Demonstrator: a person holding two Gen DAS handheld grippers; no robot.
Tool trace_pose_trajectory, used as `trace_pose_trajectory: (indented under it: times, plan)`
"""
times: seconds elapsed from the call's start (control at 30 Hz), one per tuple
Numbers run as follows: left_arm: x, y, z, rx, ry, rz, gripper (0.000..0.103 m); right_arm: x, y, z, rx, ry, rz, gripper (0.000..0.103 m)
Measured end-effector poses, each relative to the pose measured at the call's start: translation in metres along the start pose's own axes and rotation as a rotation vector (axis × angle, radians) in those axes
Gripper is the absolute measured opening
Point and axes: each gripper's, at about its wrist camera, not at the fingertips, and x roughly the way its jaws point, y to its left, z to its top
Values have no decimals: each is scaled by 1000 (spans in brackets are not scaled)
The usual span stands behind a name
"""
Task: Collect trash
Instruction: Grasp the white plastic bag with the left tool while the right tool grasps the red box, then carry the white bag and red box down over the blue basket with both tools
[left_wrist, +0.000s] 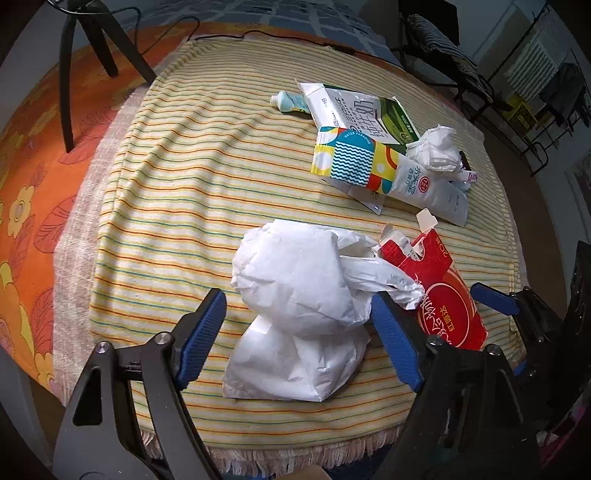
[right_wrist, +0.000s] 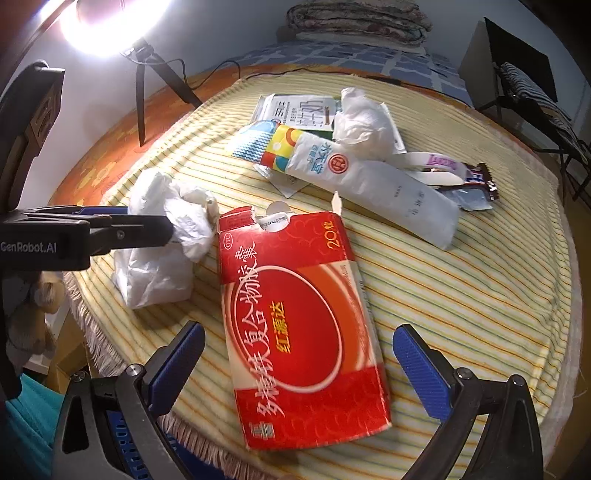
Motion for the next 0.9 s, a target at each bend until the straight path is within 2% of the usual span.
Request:
trace_pose_trajectory:
  times: [0.07, 0.2, 0.3, 0.9]
  plan:
    - [2, -1, 1, -2, 4, -11, 75, 5, 2, 2, -7, 10, -3, 102]
    - [4, -6, 4, -3, 9, -33, 58, 11, 2, 5, -12, 25, -19, 91]
    - [4, -10, 4, 16, 1, -21, 51, 10, -1, 6, -2, 21, -22, 91]
    - [-30, 2, -3, 9, -69, -25, 42, -30, -2, -1, 30, -125, -20, 90]
